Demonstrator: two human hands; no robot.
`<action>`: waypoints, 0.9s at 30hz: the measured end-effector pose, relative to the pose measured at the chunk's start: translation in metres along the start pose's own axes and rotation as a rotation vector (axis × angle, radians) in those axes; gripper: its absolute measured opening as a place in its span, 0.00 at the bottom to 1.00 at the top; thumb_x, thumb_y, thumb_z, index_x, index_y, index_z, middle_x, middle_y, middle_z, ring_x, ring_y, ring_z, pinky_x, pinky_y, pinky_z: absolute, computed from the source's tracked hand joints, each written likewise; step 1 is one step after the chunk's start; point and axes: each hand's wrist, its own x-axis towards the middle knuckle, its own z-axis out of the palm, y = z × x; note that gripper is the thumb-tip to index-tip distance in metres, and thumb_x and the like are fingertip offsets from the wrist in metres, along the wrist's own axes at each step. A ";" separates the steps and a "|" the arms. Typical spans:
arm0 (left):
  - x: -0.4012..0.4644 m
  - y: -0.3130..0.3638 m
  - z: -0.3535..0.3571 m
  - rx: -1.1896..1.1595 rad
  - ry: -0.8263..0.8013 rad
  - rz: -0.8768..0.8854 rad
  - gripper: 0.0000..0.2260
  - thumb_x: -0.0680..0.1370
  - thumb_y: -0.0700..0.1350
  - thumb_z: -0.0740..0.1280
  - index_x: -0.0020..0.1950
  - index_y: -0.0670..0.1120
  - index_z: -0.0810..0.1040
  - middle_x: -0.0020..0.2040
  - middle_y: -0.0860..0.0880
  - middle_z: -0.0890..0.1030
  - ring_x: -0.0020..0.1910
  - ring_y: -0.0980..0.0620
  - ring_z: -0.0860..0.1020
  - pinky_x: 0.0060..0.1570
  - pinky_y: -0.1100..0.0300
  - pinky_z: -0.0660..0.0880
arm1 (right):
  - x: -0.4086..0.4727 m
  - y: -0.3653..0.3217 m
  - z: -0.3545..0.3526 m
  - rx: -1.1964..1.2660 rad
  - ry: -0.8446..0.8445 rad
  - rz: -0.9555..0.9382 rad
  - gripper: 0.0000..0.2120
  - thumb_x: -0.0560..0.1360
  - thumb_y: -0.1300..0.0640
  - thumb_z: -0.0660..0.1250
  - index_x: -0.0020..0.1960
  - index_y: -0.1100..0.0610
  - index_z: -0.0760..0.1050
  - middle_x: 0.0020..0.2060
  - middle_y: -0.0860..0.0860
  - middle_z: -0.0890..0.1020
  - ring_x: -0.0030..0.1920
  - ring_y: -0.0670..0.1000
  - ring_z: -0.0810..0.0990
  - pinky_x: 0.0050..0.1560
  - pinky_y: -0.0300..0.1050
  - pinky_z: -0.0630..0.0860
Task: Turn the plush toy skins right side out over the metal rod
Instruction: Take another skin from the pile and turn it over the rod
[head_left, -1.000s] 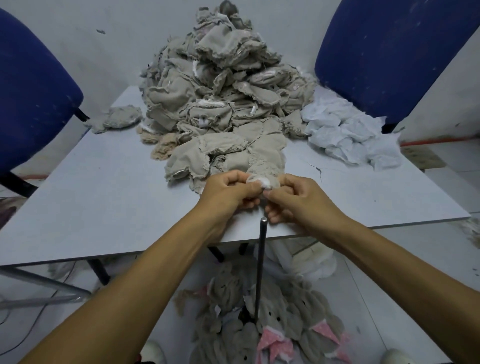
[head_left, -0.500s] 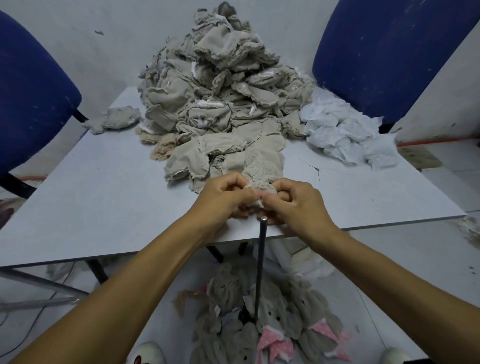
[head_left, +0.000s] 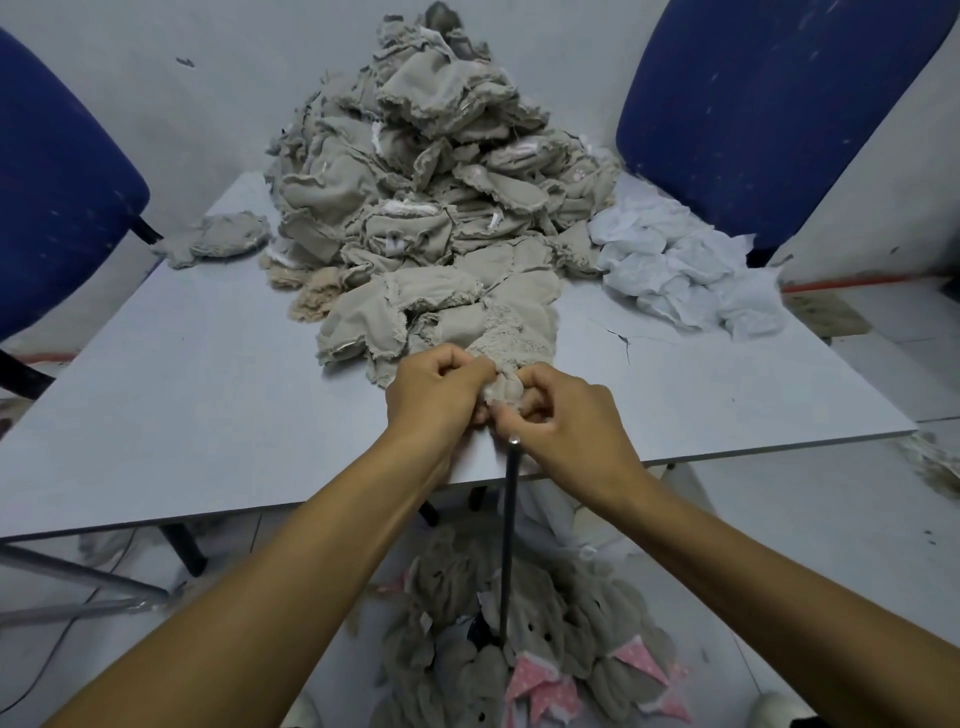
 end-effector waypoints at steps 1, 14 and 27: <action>0.000 0.001 0.000 0.007 -0.002 0.002 0.11 0.70 0.37 0.70 0.29 0.47 0.77 0.26 0.47 0.75 0.25 0.50 0.73 0.34 0.56 0.74 | 0.002 0.001 0.000 -0.019 0.019 -0.006 0.08 0.74 0.50 0.72 0.42 0.54 0.76 0.31 0.48 0.82 0.34 0.47 0.80 0.38 0.43 0.75; -0.024 -0.008 -0.012 0.321 -0.088 0.247 0.06 0.70 0.44 0.74 0.36 0.50 0.79 0.27 0.54 0.79 0.28 0.59 0.78 0.30 0.68 0.73 | 0.021 -0.002 -0.007 0.167 -0.017 0.224 0.09 0.74 0.57 0.67 0.37 0.59 0.78 0.26 0.49 0.83 0.25 0.46 0.81 0.29 0.29 0.72; -0.010 0.012 0.000 0.542 0.182 0.393 0.10 0.69 0.43 0.69 0.31 0.46 0.70 0.28 0.51 0.74 0.35 0.45 0.75 0.36 0.50 0.74 | 0.009 0.001 -0.008 0.112 0.014 0.094 0.07 0.72 0.53 0.72 0.37 0.55 0.79 0.34 0.50 0.82 0.37 0.47 0.80 0.40 0.42 0.75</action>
